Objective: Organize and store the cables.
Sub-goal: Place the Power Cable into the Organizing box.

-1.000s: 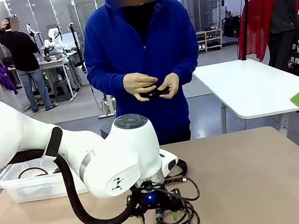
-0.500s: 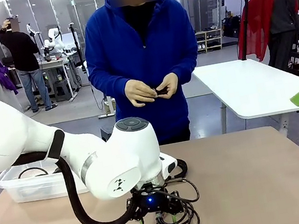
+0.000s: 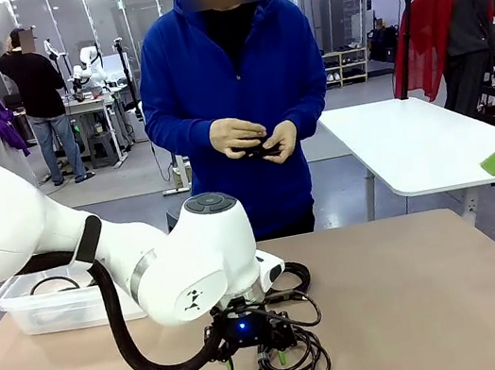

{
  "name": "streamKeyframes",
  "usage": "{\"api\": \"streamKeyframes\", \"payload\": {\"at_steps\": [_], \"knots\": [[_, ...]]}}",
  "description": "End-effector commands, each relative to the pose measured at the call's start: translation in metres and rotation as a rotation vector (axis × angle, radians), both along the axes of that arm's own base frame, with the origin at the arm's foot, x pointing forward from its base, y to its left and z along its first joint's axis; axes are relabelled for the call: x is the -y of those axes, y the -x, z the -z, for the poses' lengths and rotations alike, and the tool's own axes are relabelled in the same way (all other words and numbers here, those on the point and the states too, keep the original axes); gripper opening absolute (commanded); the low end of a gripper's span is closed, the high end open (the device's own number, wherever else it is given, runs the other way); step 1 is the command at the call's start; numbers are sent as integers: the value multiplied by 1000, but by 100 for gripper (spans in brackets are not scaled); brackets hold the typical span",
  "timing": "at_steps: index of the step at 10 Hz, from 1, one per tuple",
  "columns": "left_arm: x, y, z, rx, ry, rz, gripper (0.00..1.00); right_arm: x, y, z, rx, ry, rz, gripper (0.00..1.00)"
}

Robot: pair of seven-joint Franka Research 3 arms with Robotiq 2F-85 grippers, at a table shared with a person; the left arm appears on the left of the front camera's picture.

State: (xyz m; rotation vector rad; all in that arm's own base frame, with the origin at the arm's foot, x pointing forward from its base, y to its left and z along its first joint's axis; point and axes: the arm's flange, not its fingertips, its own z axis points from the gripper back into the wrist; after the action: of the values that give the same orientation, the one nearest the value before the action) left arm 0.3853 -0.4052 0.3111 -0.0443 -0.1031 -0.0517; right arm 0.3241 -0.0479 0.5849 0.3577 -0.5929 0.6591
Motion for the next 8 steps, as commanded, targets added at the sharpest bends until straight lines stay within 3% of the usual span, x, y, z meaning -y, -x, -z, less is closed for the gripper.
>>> {"api": "streamKeyframes", "payload": {"at_steps": [1,4,7,8], "knots": [[4,-9,0,-37,7,6,98,0,-1,-2,-11,-4,9,100],[10,-7,0,-38,-19,16,81,0,-1,-2,-11,-4,9,100],[14,-5,-2,-47,-46,11,47,0,-1,-2,-11,-4,9,100],[14,-4,-3,-50,-44,15,54,0,-1,-2,-11,-4,9,100]]}}
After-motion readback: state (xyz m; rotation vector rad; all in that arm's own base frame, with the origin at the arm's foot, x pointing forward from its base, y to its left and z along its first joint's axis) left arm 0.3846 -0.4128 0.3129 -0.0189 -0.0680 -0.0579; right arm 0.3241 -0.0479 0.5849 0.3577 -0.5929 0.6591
